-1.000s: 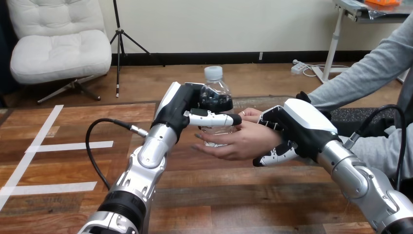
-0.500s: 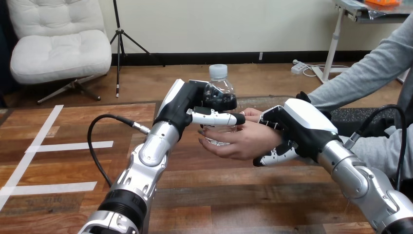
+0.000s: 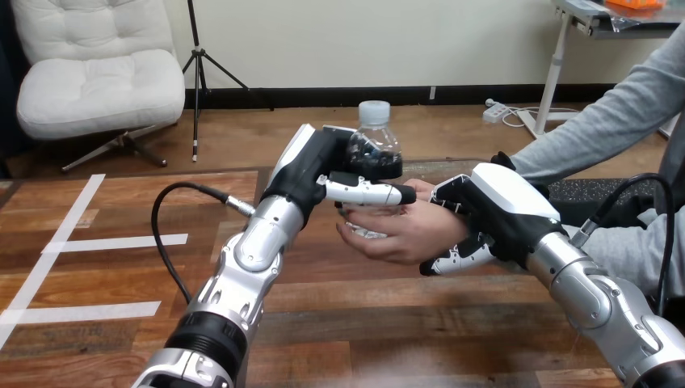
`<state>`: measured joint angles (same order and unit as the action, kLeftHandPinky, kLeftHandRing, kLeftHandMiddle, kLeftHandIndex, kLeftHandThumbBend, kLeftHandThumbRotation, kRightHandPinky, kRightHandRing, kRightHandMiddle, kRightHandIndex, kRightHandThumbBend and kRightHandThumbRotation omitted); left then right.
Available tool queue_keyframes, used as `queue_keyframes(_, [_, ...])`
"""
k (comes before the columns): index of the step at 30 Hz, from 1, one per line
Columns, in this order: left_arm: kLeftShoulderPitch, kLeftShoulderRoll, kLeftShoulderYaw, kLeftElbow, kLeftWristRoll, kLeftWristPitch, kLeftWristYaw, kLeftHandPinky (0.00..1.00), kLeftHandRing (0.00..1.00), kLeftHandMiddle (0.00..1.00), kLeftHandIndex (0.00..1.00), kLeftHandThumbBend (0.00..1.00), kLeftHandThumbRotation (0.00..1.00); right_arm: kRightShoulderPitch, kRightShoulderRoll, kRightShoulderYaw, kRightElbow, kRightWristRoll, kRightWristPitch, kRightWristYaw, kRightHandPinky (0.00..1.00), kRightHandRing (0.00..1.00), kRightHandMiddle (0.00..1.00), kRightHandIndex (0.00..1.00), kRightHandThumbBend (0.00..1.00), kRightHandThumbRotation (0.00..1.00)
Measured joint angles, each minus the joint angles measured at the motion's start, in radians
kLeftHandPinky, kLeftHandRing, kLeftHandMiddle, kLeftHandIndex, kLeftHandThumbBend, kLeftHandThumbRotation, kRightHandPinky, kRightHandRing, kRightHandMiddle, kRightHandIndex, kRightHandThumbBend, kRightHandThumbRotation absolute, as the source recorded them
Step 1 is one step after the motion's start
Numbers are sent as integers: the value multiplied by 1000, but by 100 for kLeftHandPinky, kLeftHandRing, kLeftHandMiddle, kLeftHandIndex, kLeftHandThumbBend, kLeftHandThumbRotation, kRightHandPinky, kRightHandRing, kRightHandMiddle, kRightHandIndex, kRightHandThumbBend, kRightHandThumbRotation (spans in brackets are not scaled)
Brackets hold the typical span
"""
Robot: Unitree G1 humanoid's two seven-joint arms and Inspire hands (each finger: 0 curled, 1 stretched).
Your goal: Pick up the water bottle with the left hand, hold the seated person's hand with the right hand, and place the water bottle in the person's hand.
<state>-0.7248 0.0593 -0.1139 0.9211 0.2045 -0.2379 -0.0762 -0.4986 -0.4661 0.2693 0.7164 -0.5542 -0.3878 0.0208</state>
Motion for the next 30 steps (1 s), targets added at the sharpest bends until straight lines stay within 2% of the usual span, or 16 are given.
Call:
queue_keyframes(11, [5, -2, -20, -39, 0, 4, -15, 5, 10, 16, 37, 83, 0, 0, 0, -1, 0, 2, 0, -8, 35, 39, 45, 45, 78, 0])
queue_keyframes(25, [16, -4, -28, -79, -1, 31, -36, 3, 7, 13, 36, 84, 0, 0, -1, -1, 0, 3, 0, -10, 35, 39, 44, 45, 77, 0])
queue_keyframes(30, [21, -5, -29, -91, 0, 39, -39, 4, 9, 15, 36, 83, 0, 0, -1, -1, 0, 4, 0, -10, 35, 39, 45, 45, 77, 0])
